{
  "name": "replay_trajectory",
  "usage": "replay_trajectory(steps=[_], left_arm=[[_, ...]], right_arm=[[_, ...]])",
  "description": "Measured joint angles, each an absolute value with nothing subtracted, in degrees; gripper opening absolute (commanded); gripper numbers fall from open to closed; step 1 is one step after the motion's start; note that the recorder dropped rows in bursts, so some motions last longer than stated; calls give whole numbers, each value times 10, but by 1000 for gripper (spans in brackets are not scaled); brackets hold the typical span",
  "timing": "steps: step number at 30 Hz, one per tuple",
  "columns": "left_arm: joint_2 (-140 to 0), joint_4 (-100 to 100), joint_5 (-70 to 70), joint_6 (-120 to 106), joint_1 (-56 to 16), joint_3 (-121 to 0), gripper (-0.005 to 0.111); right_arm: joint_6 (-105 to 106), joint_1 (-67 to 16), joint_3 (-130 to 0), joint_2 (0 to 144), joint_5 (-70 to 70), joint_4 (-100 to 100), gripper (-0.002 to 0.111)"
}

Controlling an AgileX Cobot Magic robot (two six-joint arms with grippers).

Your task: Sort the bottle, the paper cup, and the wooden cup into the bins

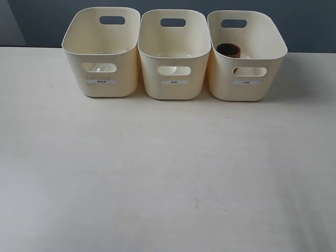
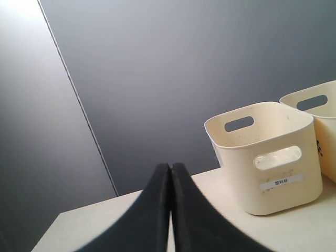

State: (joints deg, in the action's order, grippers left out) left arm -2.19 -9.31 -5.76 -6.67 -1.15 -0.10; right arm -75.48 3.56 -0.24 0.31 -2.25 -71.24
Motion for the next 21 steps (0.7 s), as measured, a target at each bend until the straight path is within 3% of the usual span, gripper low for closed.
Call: replay_trajectory(steps=[21], left_arm=[[-22, -93, -58, -67, -12, -1, 0]], right_arm=[[-755, 56, -1, 2, -36, -712, 17]])
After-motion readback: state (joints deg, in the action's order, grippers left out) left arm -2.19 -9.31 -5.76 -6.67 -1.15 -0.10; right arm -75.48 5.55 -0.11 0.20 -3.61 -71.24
